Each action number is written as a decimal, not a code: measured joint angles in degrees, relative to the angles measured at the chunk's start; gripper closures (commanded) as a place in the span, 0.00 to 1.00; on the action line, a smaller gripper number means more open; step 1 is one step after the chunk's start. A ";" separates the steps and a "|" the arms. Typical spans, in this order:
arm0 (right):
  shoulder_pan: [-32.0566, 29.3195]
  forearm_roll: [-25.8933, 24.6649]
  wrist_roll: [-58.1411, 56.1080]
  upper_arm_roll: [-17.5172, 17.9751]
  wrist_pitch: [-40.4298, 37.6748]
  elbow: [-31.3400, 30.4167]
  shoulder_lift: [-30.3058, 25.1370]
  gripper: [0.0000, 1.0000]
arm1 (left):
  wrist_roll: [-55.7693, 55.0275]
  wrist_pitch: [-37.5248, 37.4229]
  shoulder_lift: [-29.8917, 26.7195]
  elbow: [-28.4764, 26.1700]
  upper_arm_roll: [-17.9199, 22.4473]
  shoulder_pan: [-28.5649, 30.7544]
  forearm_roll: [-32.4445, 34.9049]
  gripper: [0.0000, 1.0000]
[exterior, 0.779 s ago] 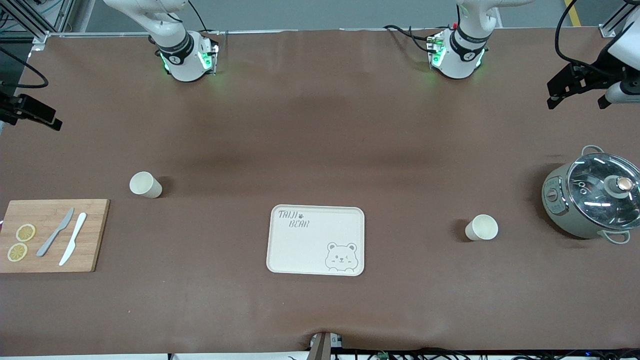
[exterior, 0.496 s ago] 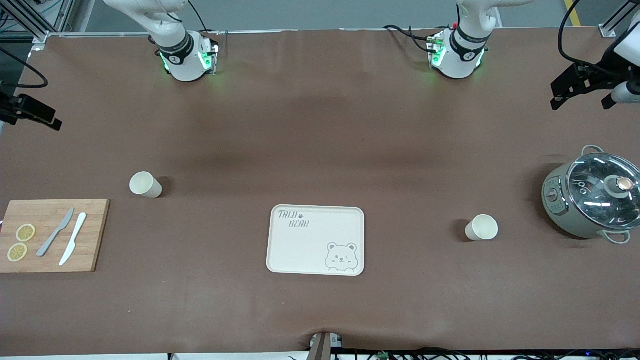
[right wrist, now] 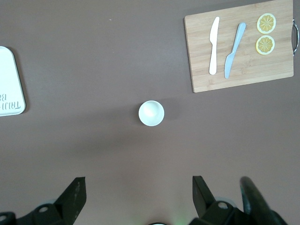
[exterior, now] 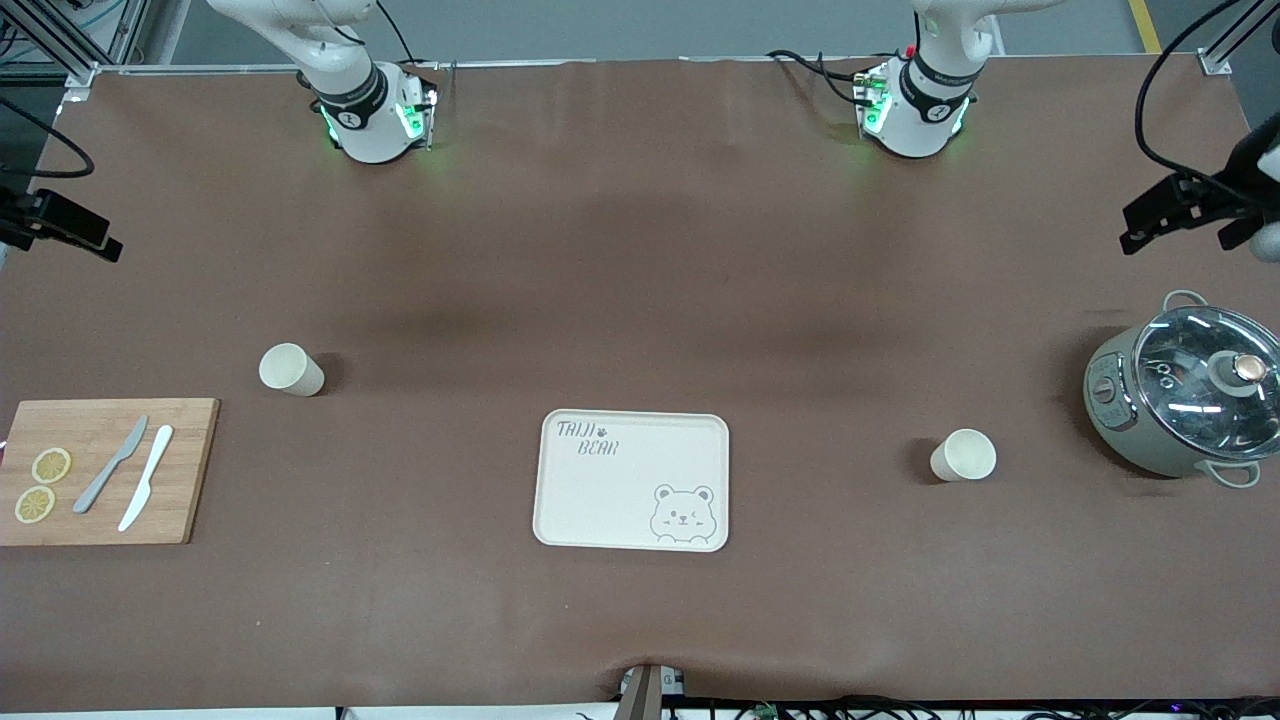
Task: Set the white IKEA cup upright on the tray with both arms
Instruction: 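Move the left gripper from rest toward the white cup near the pot, then lower the left gripper around the white cup and close it, then carry the white cup with the left gripper onto the bear tray, then release the cup on the tray while the right gripper reaches the other cup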
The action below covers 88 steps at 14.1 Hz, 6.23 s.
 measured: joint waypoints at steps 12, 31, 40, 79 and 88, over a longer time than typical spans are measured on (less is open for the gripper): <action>-0.15 0.00 0.00 0.04 0.00 0.00 0.19 0.00 | -2.76 35.19 14.16 -17.90 -0.65 -0.56 0.00 0.06; -0.18 0.00 0.00 0.04 1.58 0.35 2.19 0.00 | -2.54 51.75 30.93 -16.57 -0.44 0.86 0.00 0.84; -0.18 0.00 0.00 0.04 2.30 0.59 2.19 0.00 | -1.98 51.74 31.38 -15.37 -0.65 0.38 0.00 1.00; -0.19 1.20 0.19 0.39 17.10 -0.77 24.15 0.00 | -54.13 46.92 47.08 14.85 0.24 -31.09 -0.03 0.00; -7.45 2.08 -0.19 0.23 26.85 -18.69 21.26 0.00 | -42.10 36.99 38.61 15.02 0.81 -23.47 0.76 0.00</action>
